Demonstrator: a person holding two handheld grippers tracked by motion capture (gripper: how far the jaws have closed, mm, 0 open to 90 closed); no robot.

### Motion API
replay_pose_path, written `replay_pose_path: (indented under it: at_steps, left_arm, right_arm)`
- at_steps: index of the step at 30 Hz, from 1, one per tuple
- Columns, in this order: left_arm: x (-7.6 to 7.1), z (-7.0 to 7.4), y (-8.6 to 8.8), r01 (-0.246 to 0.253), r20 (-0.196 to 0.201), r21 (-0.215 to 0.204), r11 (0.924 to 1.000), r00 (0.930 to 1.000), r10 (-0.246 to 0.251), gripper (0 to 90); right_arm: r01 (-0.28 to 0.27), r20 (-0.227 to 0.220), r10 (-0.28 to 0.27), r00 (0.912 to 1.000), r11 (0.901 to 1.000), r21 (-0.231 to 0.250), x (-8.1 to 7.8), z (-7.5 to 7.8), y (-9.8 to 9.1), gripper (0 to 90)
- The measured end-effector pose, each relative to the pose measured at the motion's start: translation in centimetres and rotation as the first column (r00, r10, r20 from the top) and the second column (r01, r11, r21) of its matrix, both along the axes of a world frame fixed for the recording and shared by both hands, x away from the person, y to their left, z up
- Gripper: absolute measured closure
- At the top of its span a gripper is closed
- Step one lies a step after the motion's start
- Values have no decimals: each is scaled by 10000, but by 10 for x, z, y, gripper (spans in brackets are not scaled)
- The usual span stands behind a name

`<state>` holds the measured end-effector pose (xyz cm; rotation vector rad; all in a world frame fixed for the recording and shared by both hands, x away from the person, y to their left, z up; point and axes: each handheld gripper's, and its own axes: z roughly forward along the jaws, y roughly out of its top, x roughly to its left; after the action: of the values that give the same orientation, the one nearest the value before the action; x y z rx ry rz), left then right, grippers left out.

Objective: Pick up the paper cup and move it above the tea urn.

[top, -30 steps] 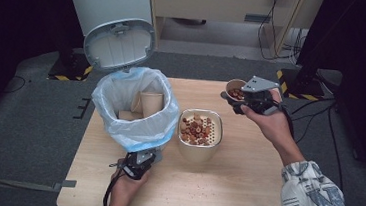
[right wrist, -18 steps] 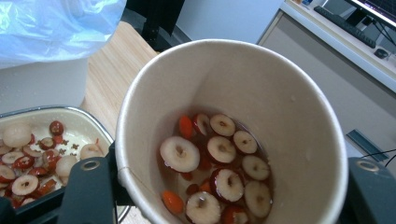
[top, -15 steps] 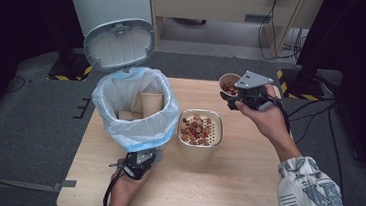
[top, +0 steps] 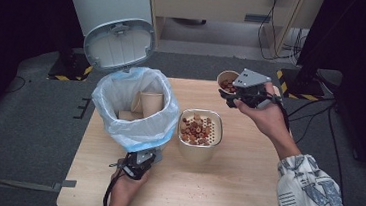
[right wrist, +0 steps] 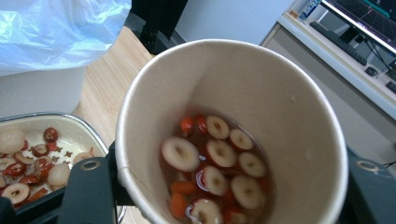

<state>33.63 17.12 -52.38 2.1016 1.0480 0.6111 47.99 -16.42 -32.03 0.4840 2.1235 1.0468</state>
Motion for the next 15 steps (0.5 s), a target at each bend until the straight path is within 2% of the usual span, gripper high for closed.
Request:
replay_pose_path:
  at_steps: [15]
  left_arm:
    - [0, 0, 0, 8, -1, -14, 10000, 10000, -8, 896]
  right_arm:
    - [-275, 292, 276, 9992, 9996, -63, 1, 4, 9, 338]
